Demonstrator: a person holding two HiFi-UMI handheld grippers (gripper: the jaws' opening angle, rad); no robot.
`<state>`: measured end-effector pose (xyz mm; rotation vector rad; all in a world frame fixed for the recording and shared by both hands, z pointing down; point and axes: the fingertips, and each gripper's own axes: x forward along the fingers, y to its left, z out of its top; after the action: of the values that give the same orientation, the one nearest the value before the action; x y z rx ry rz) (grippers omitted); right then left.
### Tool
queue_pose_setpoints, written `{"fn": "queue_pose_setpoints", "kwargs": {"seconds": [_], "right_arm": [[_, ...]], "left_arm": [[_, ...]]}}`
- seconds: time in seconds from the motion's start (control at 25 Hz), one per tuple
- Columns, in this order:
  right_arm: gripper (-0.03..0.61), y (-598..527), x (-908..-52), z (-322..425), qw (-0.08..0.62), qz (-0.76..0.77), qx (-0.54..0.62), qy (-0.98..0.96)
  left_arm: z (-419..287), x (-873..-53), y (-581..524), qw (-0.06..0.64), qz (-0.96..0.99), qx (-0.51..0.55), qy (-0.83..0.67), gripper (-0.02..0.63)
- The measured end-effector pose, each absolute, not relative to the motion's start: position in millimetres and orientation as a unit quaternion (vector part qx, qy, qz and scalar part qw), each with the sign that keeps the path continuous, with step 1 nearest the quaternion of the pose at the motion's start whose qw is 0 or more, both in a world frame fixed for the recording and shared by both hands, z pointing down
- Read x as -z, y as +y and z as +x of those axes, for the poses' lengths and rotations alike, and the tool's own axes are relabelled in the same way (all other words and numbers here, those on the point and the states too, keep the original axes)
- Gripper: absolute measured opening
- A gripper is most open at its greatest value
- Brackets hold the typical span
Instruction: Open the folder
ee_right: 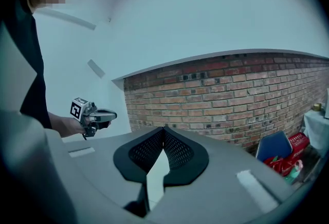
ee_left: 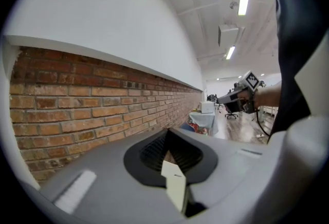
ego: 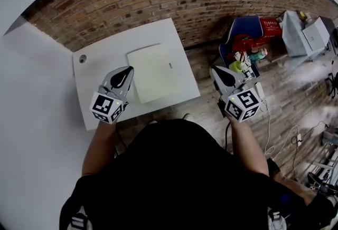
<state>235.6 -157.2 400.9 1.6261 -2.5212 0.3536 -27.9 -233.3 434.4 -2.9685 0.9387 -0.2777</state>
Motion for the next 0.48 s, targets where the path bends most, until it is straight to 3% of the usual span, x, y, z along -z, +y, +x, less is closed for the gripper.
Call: {"fn": "queue_pose_setpoints", "kwargs": {"seconds": [0.48], "right_arm": [[0.003, -128, -441, 233, 0.081, 0.543, -0.146, -0.823]], "left_arm": [[27, -498, -222, -0.010, -0.957, 0.133, 0.257, 0.001]]}}
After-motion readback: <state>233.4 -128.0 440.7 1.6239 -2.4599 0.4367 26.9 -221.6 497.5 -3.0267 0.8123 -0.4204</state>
